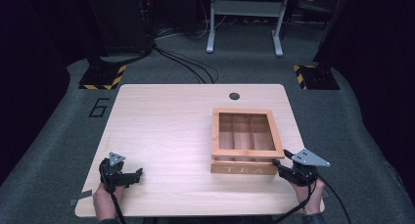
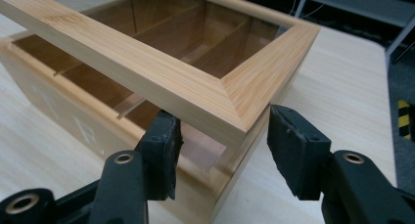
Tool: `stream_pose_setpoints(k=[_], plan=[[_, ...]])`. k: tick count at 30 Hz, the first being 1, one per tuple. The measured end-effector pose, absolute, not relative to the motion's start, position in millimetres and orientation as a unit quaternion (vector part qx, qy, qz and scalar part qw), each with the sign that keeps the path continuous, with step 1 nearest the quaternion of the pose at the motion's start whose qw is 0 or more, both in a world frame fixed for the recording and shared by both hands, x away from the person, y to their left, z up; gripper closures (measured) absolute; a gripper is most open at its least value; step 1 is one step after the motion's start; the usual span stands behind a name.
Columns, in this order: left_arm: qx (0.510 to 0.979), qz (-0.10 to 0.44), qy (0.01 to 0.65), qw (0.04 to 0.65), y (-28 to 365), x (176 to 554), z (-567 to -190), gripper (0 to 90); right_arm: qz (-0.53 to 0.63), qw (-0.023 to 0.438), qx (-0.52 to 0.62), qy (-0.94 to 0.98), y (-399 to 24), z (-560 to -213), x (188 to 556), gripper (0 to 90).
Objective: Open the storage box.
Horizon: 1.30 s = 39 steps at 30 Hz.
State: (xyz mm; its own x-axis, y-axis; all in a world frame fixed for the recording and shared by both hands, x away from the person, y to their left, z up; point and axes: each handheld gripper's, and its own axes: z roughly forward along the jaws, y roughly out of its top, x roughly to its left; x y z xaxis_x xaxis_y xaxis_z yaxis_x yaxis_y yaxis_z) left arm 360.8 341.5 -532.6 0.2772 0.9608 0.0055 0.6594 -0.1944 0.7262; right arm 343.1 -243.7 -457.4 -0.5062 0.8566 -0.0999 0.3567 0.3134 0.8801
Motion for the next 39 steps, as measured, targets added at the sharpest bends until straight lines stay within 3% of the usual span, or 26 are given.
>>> stream_pose_setpoints(k=[13, 39], plan=[[0.735, 0.24, 0.551, 0.315, 341.5, 360.9, -532.7, 0.4, 0.436, 0.327, 0.382, 0.746, -240.8, -440.3, 356.7, 42.9], [0.735, 0.24, 0.551, 0.314, 341.5, 360.9, -532.6, 0.4, 0.449, 0.346, 0.373, 0.735, -242.6, -421.7, 378.1, 48.4]])
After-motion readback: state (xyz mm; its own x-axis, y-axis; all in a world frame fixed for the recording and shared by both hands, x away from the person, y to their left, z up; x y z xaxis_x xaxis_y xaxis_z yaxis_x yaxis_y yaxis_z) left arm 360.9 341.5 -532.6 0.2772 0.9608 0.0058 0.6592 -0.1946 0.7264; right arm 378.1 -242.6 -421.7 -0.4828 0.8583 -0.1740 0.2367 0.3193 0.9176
